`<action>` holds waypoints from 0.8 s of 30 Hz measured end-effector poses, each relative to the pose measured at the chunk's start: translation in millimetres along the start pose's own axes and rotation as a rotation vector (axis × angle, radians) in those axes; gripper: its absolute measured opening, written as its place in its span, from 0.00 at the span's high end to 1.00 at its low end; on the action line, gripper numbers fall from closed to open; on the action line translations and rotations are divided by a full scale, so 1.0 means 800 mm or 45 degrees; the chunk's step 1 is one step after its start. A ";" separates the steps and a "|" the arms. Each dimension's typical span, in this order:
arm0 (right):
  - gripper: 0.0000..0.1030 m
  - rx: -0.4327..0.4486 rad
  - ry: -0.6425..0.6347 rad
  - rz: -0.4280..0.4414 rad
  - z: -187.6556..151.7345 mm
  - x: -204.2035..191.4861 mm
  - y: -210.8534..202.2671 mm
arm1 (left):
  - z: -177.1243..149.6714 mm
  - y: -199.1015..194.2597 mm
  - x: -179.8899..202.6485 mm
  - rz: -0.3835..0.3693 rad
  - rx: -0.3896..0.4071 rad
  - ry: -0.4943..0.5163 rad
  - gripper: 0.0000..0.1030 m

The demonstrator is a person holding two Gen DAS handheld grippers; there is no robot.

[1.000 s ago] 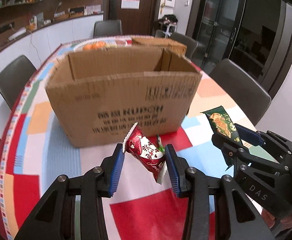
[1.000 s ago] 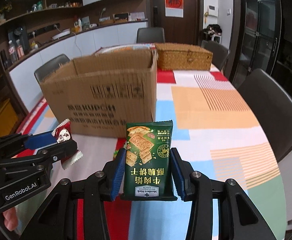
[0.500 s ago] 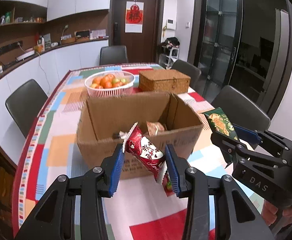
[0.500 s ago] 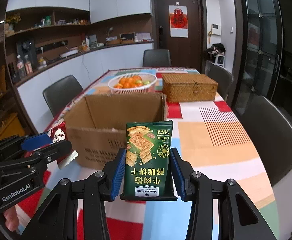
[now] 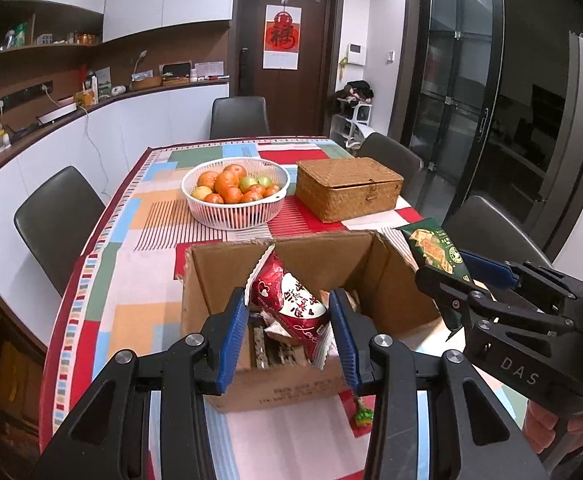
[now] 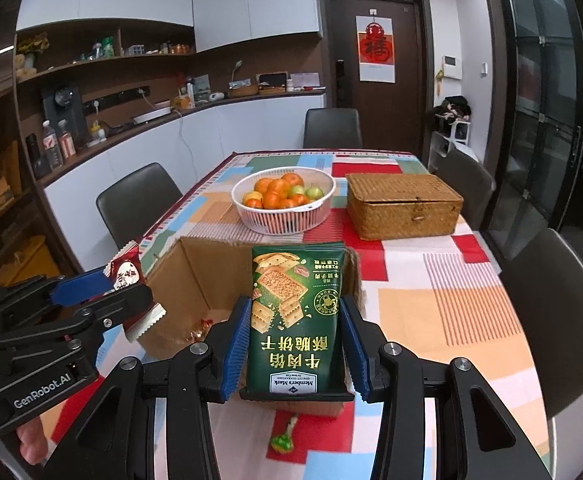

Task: Organize snacks
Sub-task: 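Open both tools to drop the red candy and cracker packet into the box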

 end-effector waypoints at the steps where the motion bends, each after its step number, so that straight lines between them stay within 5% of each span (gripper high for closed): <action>1: 0.57 -0.014 -0.004 0.009 0.006 -0.001 0.006 | 0.004 0.004 -0.003 0.005 -0.008 -0.002 0.60; 11: 0.57 -0.069 -0.039 0.005 0.039 -0.010 0.048 | 0.030 0.042 -0.021 0.014 -0.086 -0.043 0.58; 14: 0.54 -0.084 -0.034 0.005 0.044 -0.008 0.060 | 0.035 0.048 -0.027 0.060 -0.097 -0.056 0.45; 16: 0.42 -0.100 -0.024 -0.005 0.045 -0.006 0.065 | 0.029 0.043 -0.029 0.072 -0.087 -0.060 0.44; 24: 0.42 -0.018 -0.018 -0.074 0.012 -0.008 0.030 | -0.013 -0.004 -0.027 0.133 0.024 -0.024 0.44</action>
Point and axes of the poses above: each gripper's, at about its wrist camera, not at the fingertips, and y roughly the way its jaws point, x to its right, z to its top, the point moved 5 cm from there along y, roughly the way its jaws point, and after that the axes turned 11 degrees about -x, right-handed, at the moved point
